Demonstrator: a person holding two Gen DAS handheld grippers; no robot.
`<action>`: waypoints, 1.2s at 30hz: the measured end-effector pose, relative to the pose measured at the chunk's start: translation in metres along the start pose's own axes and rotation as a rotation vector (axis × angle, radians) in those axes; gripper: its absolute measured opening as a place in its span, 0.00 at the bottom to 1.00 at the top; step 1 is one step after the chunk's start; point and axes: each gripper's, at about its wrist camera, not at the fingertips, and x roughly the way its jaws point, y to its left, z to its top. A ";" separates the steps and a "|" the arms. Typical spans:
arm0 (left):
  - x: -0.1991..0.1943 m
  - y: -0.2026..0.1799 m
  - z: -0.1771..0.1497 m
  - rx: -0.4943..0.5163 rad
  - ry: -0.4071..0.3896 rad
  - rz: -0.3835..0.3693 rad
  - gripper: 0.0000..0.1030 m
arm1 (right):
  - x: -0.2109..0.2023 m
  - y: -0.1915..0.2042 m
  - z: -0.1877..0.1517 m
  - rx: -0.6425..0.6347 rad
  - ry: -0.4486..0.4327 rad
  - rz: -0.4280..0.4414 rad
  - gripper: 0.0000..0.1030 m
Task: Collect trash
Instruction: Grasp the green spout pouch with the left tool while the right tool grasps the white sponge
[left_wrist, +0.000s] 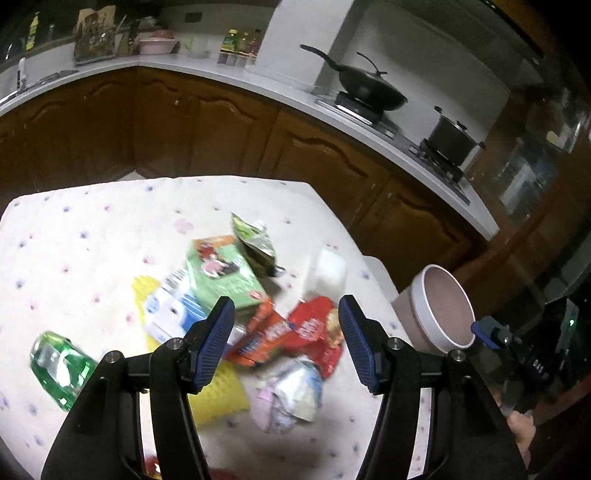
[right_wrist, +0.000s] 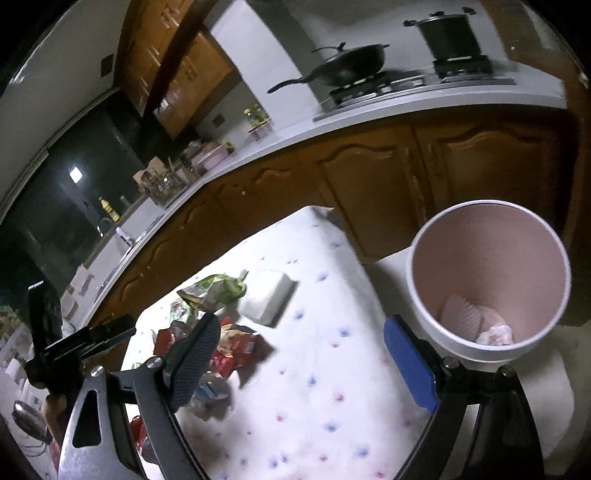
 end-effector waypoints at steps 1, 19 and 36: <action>0.000 0.003 0.003 -0.003 -0.002 0.005 0.57 | 0.004 0.005 -0.001 -0.008 0.005 0.003 0.89; 0.088 0.047 0.089 -0.010 0.165 0.021 0.57 | 0.113 0.039 0.018 -0.008 0.164 0.046 0.89; 0.190 0.060 0.091 0.024 0.448 -0.054 0.13 | 0.204 0.026 0.017 0.134 0.344 0.046 0.46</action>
